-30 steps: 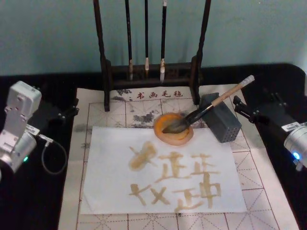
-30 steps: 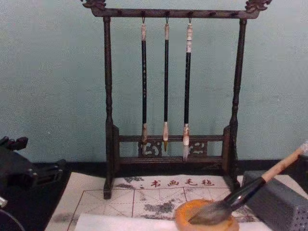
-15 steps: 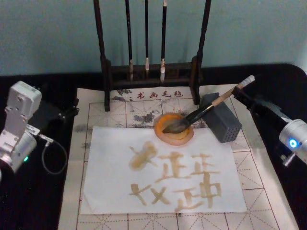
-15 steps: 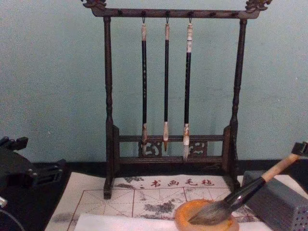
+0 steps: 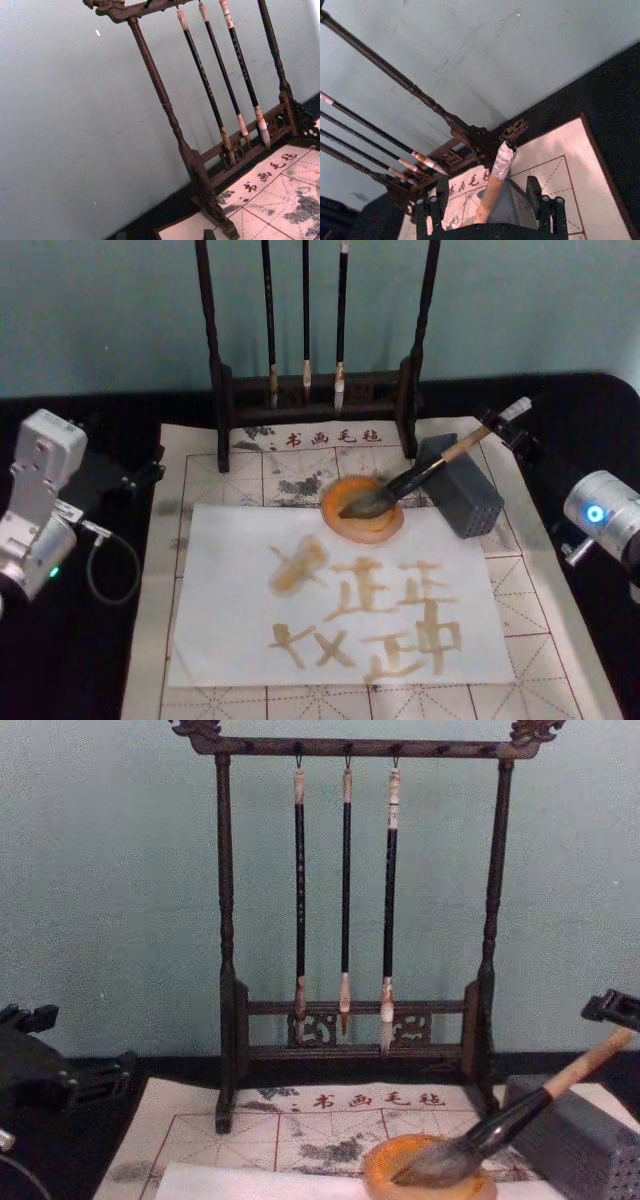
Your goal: Pick up the brush from the inkstone, write on the paper, then place the brush back to its original position.
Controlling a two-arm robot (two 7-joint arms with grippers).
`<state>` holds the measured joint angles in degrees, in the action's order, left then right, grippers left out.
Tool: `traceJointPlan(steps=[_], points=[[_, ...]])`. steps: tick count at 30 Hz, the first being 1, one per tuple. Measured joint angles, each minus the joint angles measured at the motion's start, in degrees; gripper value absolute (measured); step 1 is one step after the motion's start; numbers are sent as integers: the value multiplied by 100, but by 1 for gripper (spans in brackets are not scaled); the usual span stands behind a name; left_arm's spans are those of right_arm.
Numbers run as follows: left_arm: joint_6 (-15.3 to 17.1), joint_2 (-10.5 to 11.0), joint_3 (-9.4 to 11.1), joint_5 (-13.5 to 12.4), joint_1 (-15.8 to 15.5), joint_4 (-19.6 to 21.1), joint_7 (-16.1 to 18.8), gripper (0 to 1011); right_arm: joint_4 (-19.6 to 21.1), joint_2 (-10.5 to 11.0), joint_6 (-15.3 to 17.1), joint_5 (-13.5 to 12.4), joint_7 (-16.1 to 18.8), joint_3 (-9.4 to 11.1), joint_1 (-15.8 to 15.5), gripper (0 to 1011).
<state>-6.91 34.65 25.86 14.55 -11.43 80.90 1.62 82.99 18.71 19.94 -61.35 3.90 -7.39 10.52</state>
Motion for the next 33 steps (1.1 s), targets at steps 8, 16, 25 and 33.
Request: traceJointPlan(steps=[8,16,25,33], points=[[0,0,0,0,0,0,0,1001,-146,-87,-21,-212,-123,-42,155,1002],[0,0,0,0,0,0,0,1001,-460,-101,-57,-321,-157,-178,395,1002],[0,0,0,0,0,0,0,1001,-526,-73,-146,-402,-213,-304,459,1002],[0,0,0,0,0,0,0,1001,-523,-77,-141,-402,-213,-294,456,1002]])
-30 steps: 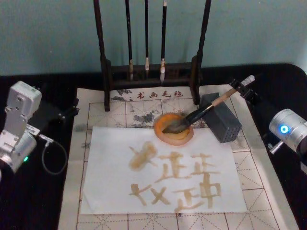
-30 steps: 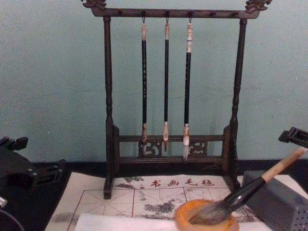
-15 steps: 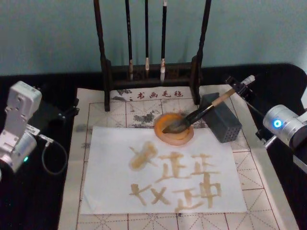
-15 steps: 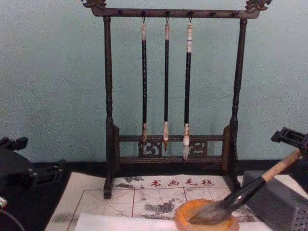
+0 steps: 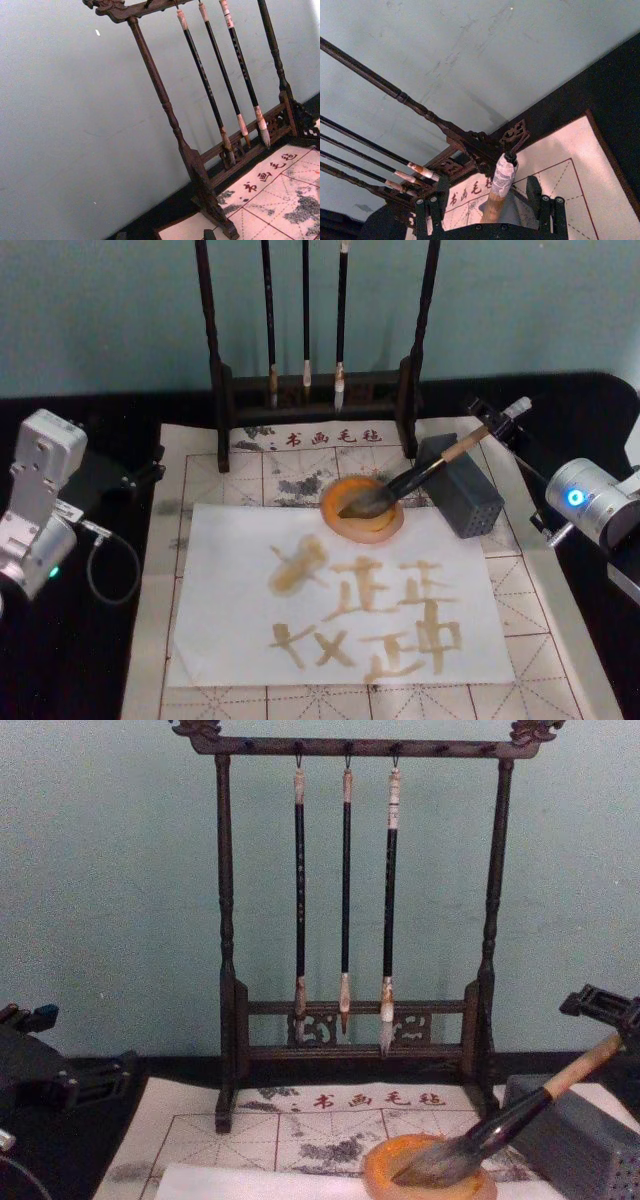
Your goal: Pick up the brush from the inkstone, write on the paper, then place the brush back to its original position.
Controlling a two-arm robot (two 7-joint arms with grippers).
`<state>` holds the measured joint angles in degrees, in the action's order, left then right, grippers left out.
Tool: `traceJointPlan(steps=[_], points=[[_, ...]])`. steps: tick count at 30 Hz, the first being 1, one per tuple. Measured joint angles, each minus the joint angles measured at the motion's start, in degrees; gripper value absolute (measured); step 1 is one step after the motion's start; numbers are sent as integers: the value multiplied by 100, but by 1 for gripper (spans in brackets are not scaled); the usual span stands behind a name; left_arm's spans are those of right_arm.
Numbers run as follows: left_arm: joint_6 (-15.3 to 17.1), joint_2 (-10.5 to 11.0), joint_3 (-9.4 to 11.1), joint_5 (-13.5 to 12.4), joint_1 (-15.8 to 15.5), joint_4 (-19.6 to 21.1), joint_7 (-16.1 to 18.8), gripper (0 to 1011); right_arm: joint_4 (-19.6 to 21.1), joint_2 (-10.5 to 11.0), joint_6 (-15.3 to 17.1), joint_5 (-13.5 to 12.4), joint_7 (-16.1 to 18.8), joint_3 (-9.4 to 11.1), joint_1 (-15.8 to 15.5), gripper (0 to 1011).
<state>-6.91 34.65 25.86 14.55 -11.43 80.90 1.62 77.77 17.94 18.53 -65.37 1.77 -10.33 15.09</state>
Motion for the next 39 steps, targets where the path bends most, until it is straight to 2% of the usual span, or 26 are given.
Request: traceJointPlan(steps=[3,8,14,15,16,18,19,24,25,26,28,31,39], points=[[0,0,0,0,0,0,0,1001,2,-2,3,1,1,5,-2,1000],[0,0,0,0,0,0,0,1001,5,-4,7,1,4,11,-4,909],[0,0,0,0,0,0,0,1001,8,-7,10,1,7,15,-6,743],[0,0,0,0,0,0,0,1001,8,-7,11,1,8,16,-6,743],[0,0,0,0,0,0,0,1001,8,-8,11,1,8,16,-6,677],[0,0,0,0,0,0,0,1001,8,-8,12,1,9,17,-6,639],[0,0,0,0,0,0,0,1001,8,-8,12,1,9,17,-6,579],[0,0,0,0,0,0,0,1001,8,-9,15,1,10,21,-6,437],[0,0,0,0,0,0,0,1001,8,-8,15,1,11,21,-6,377],[0,0,0,0,0,0,0,1001,8,-8,16,1,10,21,-6,377],[0,0,0,0,0,0,0,1001,8,-8,16,1,10,21,-6,279],[0,0,0,0,0,0,0,1001,8,-8,16,0,13,21,-6,211],[0,0,0,0,0,0,0,1001,8,-8,16,0,13,21,-6,191]])
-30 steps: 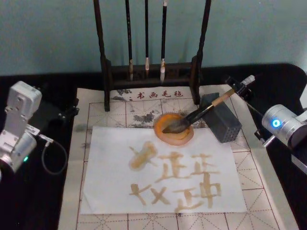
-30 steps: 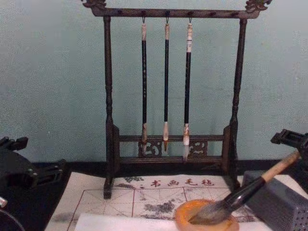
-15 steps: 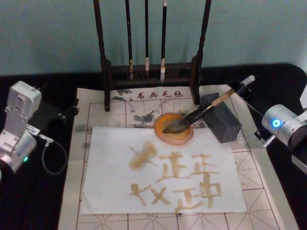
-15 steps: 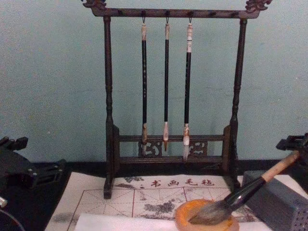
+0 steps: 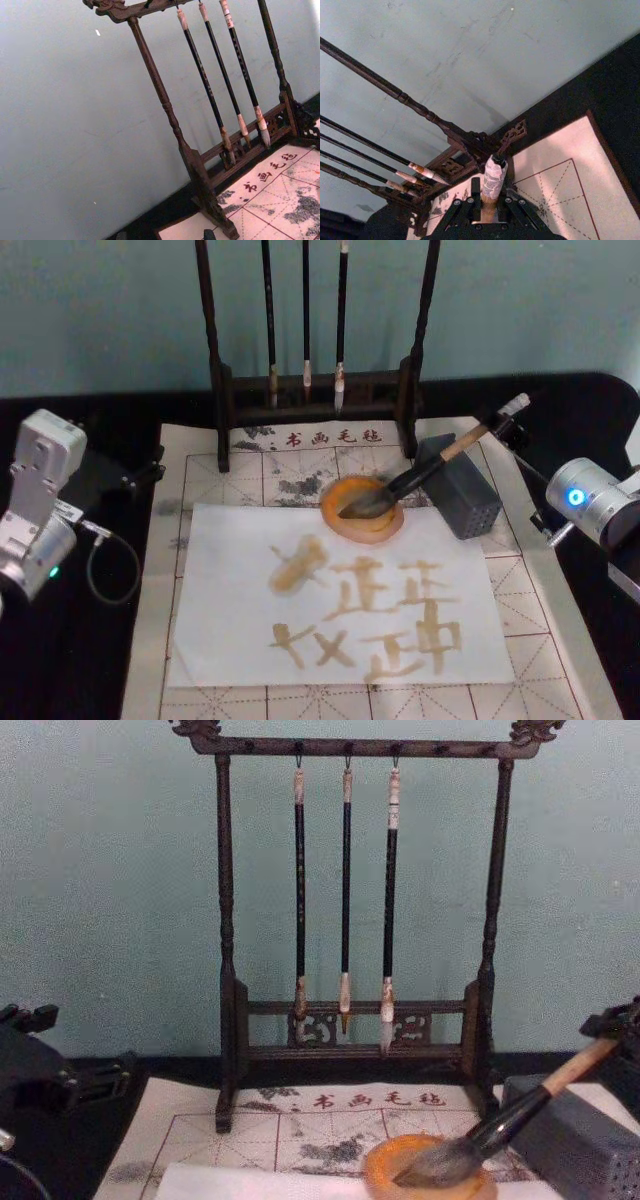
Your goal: Pick up the brush from the inkstone, write on the paper, then place the brush back to its original position.
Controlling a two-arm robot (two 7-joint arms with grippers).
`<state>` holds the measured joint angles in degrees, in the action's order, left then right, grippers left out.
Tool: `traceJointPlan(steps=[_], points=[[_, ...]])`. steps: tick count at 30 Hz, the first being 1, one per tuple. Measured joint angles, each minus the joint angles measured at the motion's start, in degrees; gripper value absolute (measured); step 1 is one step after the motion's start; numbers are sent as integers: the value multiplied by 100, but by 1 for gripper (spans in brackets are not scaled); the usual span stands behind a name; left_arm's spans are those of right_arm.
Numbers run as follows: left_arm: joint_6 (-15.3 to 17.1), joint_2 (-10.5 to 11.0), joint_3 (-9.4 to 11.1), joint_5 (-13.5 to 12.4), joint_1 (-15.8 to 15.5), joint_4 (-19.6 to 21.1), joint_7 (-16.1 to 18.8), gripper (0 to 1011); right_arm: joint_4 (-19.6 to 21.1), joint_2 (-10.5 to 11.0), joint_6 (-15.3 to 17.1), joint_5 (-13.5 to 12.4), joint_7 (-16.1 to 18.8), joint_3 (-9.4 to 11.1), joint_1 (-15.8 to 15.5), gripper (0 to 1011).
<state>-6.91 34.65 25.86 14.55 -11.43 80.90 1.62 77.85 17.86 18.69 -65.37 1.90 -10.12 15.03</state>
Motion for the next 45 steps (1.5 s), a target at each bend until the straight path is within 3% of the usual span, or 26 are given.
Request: traceJointPlan(steps=[14,33,45], points=[[0,0,0,0,0,0,0,1001,-1,0,0,2,-2,0,0,191],[0,0,0,0,0,0,0,1001,267,358,-383,14,488,-348,144,190],[0,0,0,0,1,0,0,1001,663,867,-902,575,1176,-831,207,189]])
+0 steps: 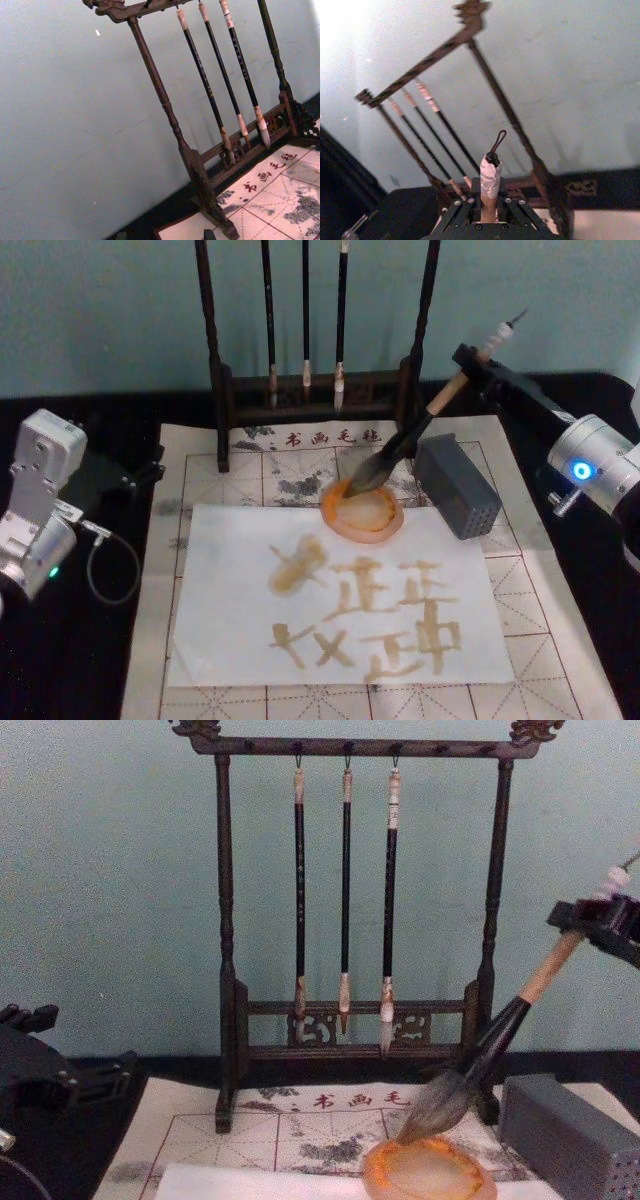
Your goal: Pick up the brush from the inkstone, write on the paper, then place the brush back to its original position.
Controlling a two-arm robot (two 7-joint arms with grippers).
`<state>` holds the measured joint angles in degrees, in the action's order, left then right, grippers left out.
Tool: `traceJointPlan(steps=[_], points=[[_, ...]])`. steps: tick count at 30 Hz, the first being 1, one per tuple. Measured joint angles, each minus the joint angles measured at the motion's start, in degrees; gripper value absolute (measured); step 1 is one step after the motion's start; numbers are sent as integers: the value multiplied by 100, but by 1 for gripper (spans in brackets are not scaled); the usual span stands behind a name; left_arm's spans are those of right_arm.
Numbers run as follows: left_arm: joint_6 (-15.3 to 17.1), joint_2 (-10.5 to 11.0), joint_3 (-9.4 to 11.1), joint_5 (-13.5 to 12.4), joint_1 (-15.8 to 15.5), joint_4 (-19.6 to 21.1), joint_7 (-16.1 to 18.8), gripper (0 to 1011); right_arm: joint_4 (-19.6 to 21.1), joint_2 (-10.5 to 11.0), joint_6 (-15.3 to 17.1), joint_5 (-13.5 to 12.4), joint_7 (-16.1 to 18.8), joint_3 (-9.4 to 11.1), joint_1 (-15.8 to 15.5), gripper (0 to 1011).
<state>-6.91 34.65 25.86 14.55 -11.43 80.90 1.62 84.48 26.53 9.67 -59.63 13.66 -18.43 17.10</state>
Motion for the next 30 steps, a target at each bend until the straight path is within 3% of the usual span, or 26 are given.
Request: traceJointPlan(steps=[9,30], points=[[0,0,0,0,0,0,0,1001,53,75,-368,595,366,-343,145,190],[0,0,0,0,0,0,0,1001,20,-246,-941,1947,1076,-1001,534,190]])
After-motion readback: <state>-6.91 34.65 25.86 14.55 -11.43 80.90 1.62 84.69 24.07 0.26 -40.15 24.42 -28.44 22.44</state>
